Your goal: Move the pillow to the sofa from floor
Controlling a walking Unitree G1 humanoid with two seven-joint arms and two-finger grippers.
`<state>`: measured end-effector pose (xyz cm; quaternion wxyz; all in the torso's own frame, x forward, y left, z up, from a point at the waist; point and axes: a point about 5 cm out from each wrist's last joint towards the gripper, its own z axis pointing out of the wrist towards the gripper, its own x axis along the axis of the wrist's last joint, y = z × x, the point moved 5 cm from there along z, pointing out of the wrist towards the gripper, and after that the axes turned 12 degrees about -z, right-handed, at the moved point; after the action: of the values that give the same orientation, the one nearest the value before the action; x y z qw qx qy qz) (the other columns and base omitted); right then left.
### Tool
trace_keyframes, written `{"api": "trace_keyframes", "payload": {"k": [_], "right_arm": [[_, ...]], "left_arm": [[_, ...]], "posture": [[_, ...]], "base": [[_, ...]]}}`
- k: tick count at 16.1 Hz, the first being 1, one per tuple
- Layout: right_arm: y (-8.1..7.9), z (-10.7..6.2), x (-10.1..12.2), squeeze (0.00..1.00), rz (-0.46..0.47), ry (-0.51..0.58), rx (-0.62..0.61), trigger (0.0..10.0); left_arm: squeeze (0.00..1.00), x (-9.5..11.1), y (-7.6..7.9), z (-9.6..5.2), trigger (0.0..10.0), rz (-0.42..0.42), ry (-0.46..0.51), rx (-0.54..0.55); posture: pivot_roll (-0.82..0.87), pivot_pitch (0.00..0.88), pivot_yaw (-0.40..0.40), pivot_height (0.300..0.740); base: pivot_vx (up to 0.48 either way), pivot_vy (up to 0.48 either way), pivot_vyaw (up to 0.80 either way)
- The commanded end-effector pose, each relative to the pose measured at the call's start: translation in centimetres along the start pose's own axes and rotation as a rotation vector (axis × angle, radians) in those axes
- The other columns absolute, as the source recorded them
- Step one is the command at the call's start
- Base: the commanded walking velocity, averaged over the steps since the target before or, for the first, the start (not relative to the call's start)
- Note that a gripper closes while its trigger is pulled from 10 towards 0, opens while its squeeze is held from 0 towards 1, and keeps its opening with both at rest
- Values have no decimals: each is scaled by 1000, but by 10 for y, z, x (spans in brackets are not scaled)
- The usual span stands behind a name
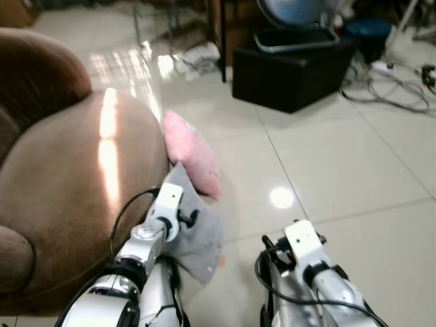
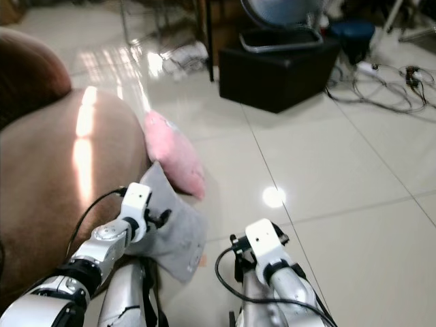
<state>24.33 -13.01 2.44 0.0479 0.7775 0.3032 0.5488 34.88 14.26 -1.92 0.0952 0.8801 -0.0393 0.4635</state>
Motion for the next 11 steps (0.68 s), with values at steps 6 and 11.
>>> {"api": "trace_keyframes", "payload": {"k": [6, 11], "right_arm": [[-5, -31, 18, 0, -24, 33, 67, 10000], [-6, -36, 28, 0, -50, 54, 121, 10000]], "left_arm": [[1000, 20, -61, -14, 10000, 48, 130, 293], [0, 9, -93, -29, 10000, 122, 121, 453]], "posture": [[-202, 313, 20, 567], [-253, 363, 12, 567]], "base": [[0, 0, 0], [0, 0, 0]]}}
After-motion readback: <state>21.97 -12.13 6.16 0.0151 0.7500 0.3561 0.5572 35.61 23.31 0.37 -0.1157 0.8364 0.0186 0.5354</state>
